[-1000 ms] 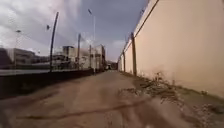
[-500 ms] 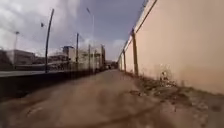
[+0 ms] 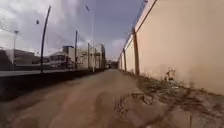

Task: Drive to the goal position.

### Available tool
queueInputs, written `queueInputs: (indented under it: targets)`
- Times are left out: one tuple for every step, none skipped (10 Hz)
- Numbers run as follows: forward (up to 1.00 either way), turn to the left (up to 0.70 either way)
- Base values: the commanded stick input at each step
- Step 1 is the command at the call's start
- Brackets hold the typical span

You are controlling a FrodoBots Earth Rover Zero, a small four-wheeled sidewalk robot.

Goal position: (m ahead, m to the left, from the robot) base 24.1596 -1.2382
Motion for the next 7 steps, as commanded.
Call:
queueInputs:
  targets:
    - [0.7, 0.0]
    - [0.7, 0.0]
    - [0.7, 0.0]
    - [0.7, 0.0]
    - [0.7, 0.0]
    - [0.7, 0.0]
    - [0.7, 0.0]
